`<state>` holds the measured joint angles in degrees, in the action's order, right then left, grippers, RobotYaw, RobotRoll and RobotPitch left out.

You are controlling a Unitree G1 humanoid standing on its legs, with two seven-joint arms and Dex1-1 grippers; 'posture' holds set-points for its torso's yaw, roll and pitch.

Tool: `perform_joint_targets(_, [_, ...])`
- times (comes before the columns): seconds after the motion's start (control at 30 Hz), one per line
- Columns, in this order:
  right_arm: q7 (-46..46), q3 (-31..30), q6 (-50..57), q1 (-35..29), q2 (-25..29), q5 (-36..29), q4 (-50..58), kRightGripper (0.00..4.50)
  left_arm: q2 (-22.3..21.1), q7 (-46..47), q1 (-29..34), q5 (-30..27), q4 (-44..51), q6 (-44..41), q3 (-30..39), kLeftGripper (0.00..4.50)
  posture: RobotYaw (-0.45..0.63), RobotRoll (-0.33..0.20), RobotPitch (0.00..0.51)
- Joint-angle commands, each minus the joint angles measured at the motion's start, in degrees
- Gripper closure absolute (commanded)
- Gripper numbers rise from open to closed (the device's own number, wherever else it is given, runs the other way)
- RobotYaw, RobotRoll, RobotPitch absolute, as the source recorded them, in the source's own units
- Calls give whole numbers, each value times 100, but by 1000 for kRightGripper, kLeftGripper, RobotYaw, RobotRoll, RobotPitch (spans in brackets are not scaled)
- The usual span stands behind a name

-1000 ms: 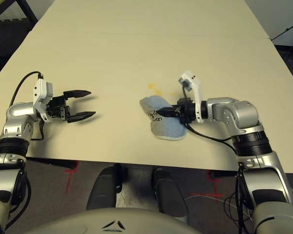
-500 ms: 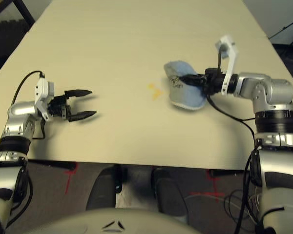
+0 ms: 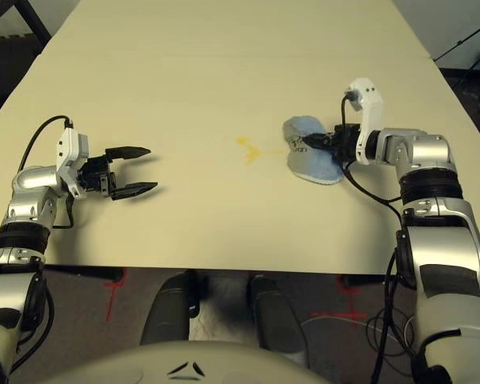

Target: Wipe the water off the table with a rag.

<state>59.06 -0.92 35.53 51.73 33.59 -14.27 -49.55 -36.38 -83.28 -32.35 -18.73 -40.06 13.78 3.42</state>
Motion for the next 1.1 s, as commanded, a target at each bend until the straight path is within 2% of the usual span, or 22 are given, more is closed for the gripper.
perform_joint_targets(0.03, [113, -113, -130, 126, -267, 149, -250, 4267, -55, 2, 99, 43, 17, -17, 30, 0, 154, 0, 171])
perform_joint_targets(0.77, [-29, -405, -593, 934, -2702, 713, -1009, 4267, -74, 78, 244, -2, 244, -134, 37, 0, 174, 0, 184])
perform_joint_targets(0.93, [-24, -402, -637, 958, -2864, 771, -1077, 4267, -62, 101, 275, -8, 279, -145, 35, 0, 175, 0, 184])
perform_joint_targets(1.1, [106, -392, -579, 767, -2481, 801, -932, 4267, -47, 112, 275, -3, 275, -145, 31, 0, 169, 0, 183])
